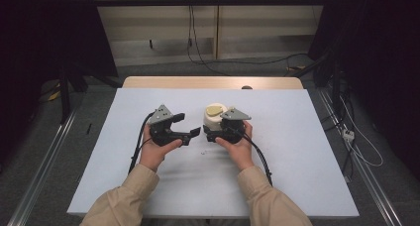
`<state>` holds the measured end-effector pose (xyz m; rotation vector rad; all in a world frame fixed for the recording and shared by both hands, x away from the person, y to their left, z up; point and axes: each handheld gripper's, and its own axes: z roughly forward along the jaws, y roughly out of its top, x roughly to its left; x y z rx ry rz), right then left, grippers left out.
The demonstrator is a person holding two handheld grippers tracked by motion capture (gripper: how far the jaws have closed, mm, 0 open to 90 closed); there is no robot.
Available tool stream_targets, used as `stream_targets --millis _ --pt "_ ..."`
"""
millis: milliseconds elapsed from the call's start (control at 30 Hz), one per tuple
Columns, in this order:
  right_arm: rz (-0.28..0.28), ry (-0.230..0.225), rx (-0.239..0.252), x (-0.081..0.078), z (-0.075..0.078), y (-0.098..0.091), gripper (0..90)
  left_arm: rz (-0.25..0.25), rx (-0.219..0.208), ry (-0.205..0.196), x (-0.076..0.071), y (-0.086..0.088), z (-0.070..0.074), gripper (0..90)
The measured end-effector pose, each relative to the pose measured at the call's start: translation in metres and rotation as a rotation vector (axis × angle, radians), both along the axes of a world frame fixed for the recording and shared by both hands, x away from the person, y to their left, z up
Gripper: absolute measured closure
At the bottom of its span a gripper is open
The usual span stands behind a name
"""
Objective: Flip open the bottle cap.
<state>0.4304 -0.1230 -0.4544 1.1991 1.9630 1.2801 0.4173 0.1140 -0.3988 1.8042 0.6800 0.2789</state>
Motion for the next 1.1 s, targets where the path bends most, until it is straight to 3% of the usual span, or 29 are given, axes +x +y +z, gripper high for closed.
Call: stream_targets --millis 433,933,1100 --pt "-0.002 -0.003 0.000 0.000 -0.001 0.000 4.9 -0.009 0.022 0.026 0.008 -0.004 0.004 44.0" --pt "-0.004 -0.003 -0.001 0.000 -0.001 0.000 4.9 -0.034 0.032 0.035 0.014 -0.011 0.004 70.2" --pt "-0.004 -0.004 -0.001 0.000 -0.001 0.000 4.9 -0.039 0.016 0.054 0.017 -0.011 0.002 78.8"
